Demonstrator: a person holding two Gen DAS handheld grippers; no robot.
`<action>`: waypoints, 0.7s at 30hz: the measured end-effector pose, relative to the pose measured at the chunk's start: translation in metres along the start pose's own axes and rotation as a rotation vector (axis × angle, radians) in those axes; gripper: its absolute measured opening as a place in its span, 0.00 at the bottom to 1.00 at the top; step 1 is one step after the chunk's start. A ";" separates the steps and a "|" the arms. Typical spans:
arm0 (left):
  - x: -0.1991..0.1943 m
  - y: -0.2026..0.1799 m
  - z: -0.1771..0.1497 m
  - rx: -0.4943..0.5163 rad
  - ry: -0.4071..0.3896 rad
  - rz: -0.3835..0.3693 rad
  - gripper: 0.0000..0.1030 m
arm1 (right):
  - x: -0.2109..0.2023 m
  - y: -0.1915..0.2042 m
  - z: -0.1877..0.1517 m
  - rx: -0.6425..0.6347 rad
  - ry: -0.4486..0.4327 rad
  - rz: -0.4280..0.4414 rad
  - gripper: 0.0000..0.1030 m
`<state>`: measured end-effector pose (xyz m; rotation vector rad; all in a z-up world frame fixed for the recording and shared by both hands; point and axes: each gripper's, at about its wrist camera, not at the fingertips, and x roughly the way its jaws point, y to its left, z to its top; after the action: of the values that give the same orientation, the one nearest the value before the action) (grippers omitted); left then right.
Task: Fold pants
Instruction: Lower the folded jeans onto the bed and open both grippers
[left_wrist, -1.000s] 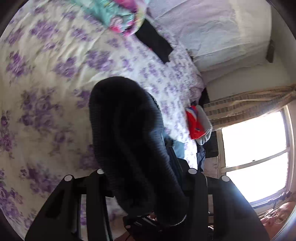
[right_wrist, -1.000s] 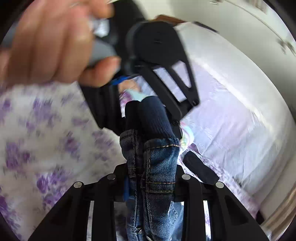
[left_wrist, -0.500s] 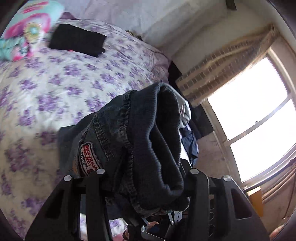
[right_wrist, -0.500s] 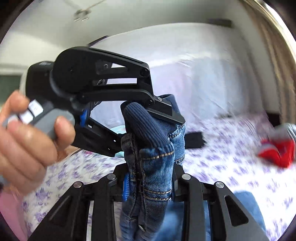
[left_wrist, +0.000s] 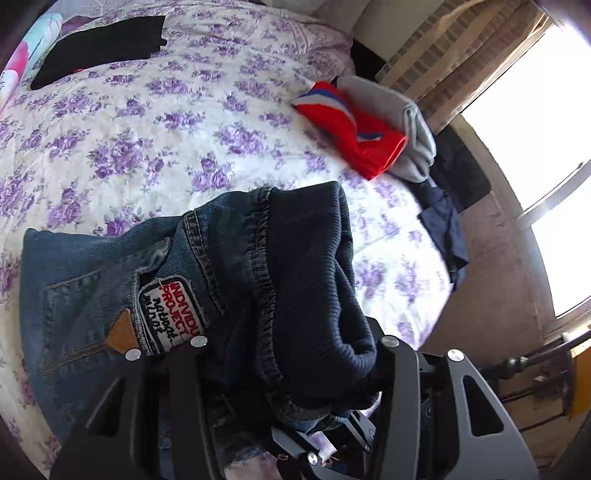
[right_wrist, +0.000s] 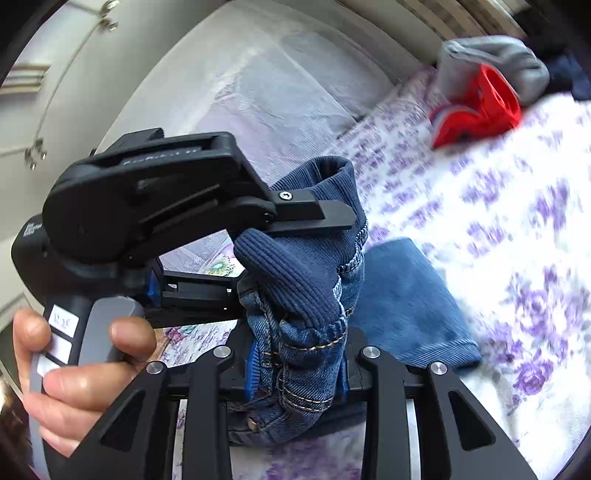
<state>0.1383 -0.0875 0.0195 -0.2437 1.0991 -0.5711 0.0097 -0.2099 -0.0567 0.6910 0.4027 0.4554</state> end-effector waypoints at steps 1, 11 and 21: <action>0.007 -0.002 -0.001 0.011 0.004 0.007 0.51 | -0.002 -0.009 -0.002 0.026 0.008 0.004 0.32; -0.075 -0.006 -0.016 0.094 -0.248 -0.007 0.84 | -0.013 -0.031 0.014 0.183 0.110 0.138 0.66; -0.065 0.076 -0.076 -0.011 -0.322 0.353 0.86 | 0.007 -0.031 0.049 0.097 0.080 -0.025 0.50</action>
<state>0.0731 0.0181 0.0013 -0.1398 0.8076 -0.2006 0.0478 -0.2524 -0.0445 0.7628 0.5113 0.4424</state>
